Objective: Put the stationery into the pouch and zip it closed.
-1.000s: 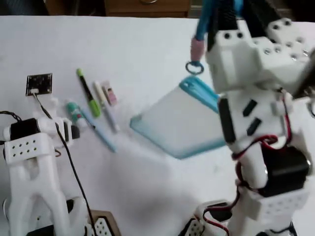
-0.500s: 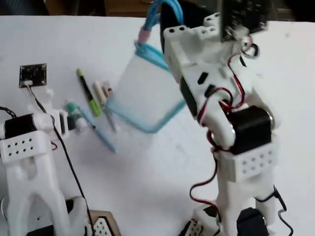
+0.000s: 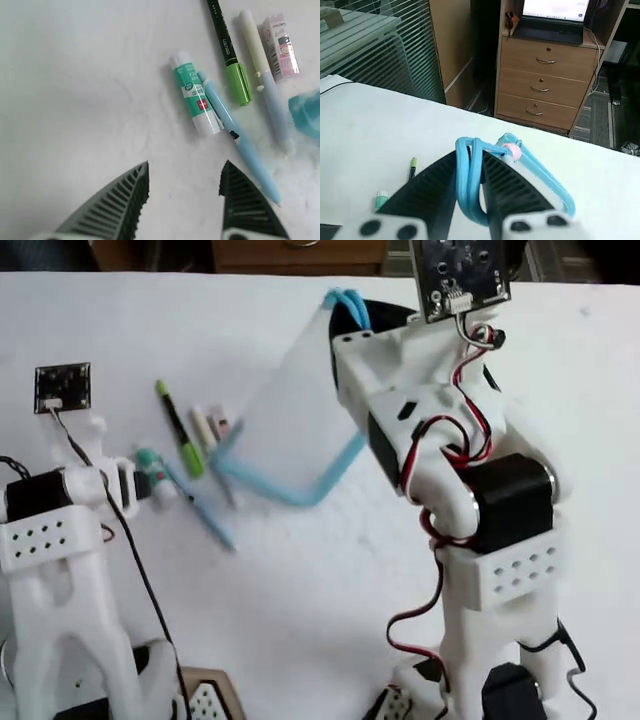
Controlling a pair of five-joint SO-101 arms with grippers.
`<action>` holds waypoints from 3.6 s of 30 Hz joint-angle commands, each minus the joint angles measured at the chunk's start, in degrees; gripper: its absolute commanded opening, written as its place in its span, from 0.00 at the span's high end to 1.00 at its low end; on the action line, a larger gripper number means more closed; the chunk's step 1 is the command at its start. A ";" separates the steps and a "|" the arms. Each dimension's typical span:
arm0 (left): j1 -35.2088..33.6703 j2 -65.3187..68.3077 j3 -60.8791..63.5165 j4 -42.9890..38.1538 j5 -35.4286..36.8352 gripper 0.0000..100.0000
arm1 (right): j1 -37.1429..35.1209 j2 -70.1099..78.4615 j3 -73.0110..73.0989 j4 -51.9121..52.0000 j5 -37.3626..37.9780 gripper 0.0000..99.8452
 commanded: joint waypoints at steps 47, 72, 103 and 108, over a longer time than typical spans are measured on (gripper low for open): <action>25.01 38.90 -27.78 -4.66 6.95 0.76 | -14.99 -4.18 62.42 -21.23 -8.70 0.98; 25.10 24.04 -26.46 4.84 6.95 0.76 | -6.29 -22.81 56.53 -22.81 -8.53 0.98; 17.63 -7.60 -12.13 -0.35 6.51 0.76 | -2.95 -23.60 26.55 -22.81 -8.44 0.98; 17.63 -7.34 -12.04 -0.44 6.42 0.76 | -2.95 -23.52 22.86 -24.75 -8.44 0.98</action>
